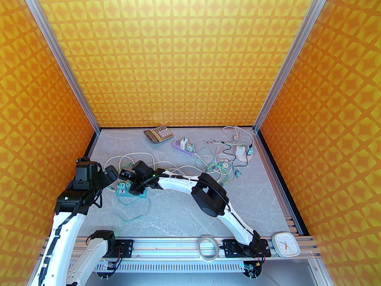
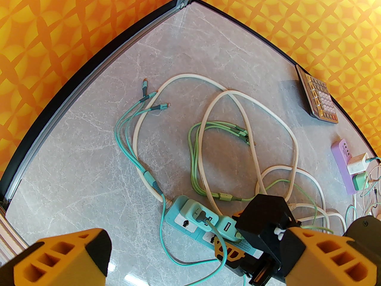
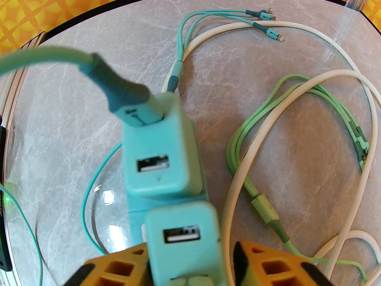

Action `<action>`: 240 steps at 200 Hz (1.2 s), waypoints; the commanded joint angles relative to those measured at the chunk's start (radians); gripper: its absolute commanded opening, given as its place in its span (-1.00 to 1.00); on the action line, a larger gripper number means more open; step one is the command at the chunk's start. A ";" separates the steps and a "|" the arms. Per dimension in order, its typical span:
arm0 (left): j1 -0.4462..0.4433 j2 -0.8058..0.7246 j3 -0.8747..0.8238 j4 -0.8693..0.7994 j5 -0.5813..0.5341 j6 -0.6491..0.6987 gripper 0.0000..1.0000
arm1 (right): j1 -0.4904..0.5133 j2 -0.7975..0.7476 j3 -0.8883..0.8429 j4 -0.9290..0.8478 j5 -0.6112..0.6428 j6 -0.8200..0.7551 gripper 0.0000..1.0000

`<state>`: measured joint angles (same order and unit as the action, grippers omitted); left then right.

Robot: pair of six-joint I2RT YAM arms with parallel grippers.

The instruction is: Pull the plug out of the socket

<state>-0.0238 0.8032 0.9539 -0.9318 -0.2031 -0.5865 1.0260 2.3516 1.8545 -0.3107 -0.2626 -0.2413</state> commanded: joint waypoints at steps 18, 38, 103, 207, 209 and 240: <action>0.008 0.002 0.005 -0.008 0.007 0.019 0.98 | 0.001 0.012 0.019 0.030 -0.021 -0.019 -0.04; 0.009 0.002 0.005 -0.008 0.007 0.020 0.98 | 0.000 0.013 0.020 0.040 -0.031 -0.021 -0.11; 0.010 -0.034 0.013 -0.026 -0.054 -0.001 0.98 | 0.000 0.008 0.015 0.072 -0.033 -0.019 -0.64; 0.010 -0.033 0.003 -0.018 -0.053 -0.003 0.98 | -0.002 -0.152 -0.152 0.223 0.079 0.014 -0.84; 0.011 -0.032 0.003 -0.019 -0.054 -0.003 0.98 | -0.001 -0.154 -0.154 0.226 0.080 0.016 -0.85; 0.011 -0.027 0.005 -0.015 -0.048 0.001 0.98 | -0.022 -0.173 -0.180 0.249 0.071 0.052 -0.84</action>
<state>-0.0193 0.7734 0.9539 -0.9390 -0.2371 -0.5838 1.0248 2.2536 1.6897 -0.1593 -0.2142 -0.2329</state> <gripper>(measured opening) 0.990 0.268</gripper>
